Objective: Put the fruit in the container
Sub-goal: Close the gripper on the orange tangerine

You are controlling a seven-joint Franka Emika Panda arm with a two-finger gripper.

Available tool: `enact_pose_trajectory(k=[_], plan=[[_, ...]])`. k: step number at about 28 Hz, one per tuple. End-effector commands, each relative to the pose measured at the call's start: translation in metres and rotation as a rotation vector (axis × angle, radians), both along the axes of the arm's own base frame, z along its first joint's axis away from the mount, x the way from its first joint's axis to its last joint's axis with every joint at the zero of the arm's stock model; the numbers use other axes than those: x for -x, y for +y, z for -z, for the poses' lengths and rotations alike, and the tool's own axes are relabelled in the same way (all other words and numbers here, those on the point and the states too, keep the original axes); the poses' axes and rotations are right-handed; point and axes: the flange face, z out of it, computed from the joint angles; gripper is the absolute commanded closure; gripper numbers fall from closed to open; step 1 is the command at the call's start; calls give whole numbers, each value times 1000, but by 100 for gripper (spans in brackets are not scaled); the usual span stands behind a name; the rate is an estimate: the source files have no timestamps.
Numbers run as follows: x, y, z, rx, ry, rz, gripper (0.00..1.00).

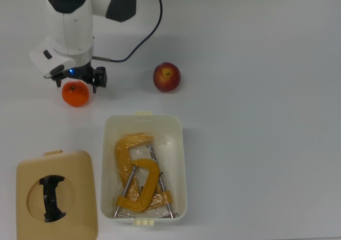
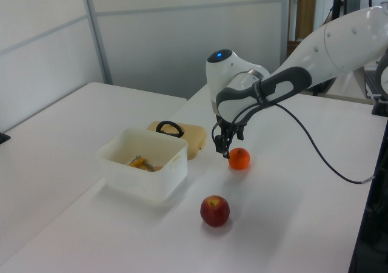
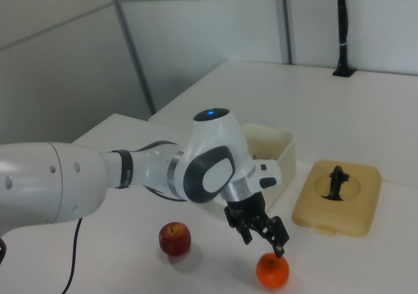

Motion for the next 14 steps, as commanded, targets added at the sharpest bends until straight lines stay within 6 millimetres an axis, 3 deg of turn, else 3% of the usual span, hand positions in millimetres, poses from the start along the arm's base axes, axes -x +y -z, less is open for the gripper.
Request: enact_pose_trajectory(k=[1, 9, 14], plan=[[7, -4, 15, 41, -10, 0, 0], [15, -5, 34, 70, 0, -23, 0], [15, -7, 52, 92, 30, -46, 24]])
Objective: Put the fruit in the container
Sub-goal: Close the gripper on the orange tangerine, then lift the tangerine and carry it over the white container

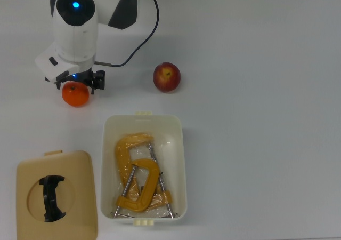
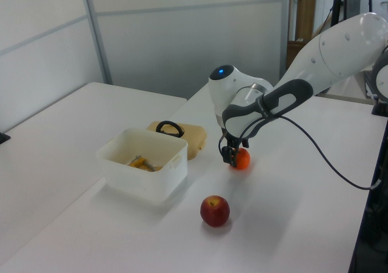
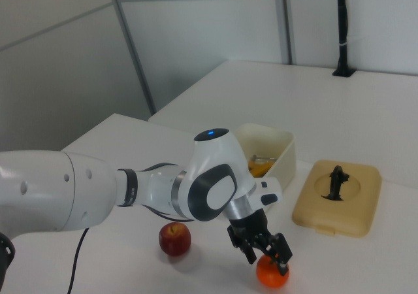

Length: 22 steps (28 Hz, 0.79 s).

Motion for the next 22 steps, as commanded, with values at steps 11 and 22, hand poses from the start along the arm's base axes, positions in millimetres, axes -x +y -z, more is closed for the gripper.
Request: enact_pose_trajectory(k=[11, 22], plan=[[-3, -4, -11, 41, -51, 21, 100], [-35, 6, -125, -141, -185, 167, 100]])
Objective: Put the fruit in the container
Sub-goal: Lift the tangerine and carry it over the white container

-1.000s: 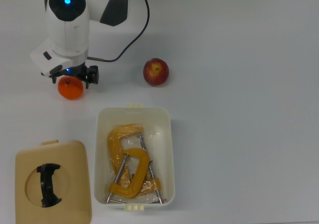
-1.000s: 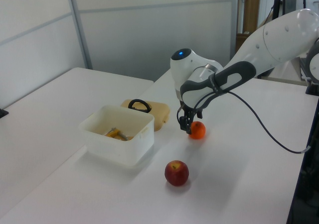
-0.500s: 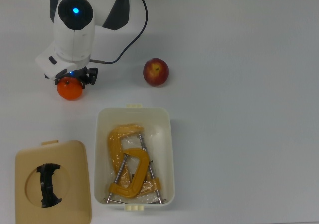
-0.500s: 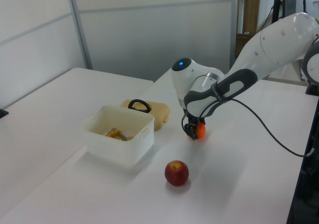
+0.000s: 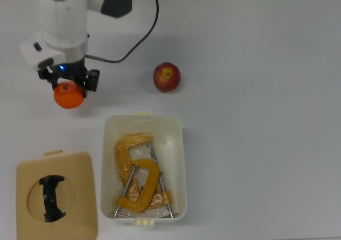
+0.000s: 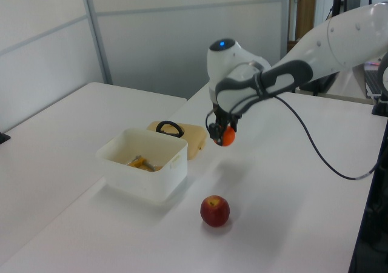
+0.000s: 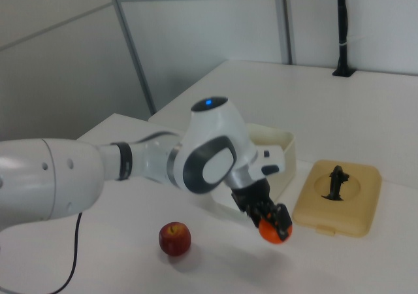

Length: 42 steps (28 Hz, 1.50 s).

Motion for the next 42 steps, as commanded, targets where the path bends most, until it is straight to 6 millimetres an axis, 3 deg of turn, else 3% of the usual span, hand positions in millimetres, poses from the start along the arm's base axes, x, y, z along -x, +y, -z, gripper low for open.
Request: enact_pose_trajectory(k=[1, 5, 12, 17, 22, 23, 24, 25, 26, 34, 36, 42], plan=[[-12, 10, -47, -78, -43, 49, 100], [-25, 34, -64, -161, -105, 88, 100], [-51, 86, -69, -191, -233, 157, 100], [-60, 126, -55, -198, -261, 161, 100], [-66, 138, -34, -156, -263, 180, 98], [-67, 137, -33, -150, -266, 183, 84], [-68, 139, -27, -143, -263, 190, 37], [-68, 142, -26, -143, -261, 195, 11], [-68, 143, -25, -144, -262, 199, 0], [-66, 143, -43, -136, -278, 191, 0], [-59, 144, -54, -139, -275, 193, 0], [-31, 158, -58, -118, -76, 98, 0]])
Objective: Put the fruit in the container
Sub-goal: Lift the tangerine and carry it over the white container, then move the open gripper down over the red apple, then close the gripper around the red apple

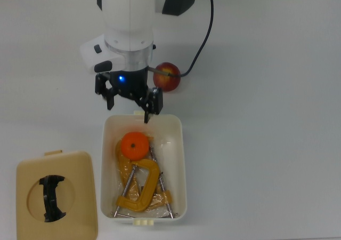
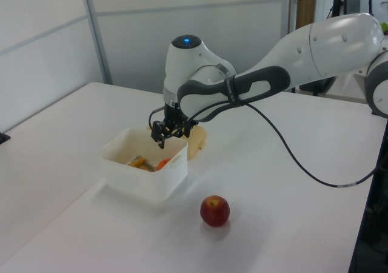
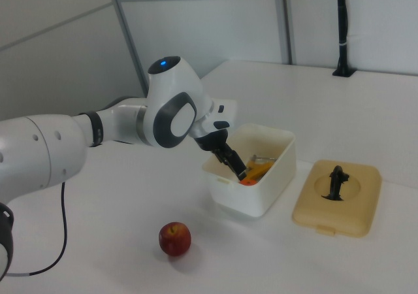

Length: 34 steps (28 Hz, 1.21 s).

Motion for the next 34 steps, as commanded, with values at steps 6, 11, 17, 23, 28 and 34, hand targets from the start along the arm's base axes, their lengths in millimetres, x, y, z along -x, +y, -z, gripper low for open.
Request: enact_pose_trajectory(k=[6, 11, 17, 23, 28, 34], plan=[[61, 41, 1, -4, 204, -141, 0], [83, 70, 27, 6, 267, -199, 0], [100, 99, 56, 35, 300, -253, 0], [114, 103, 90, 73, 313, -285, 0], [121, 100, 108, 108, 301, -289, 0], [122, 90, 114, 122, 309, -290, 0]])
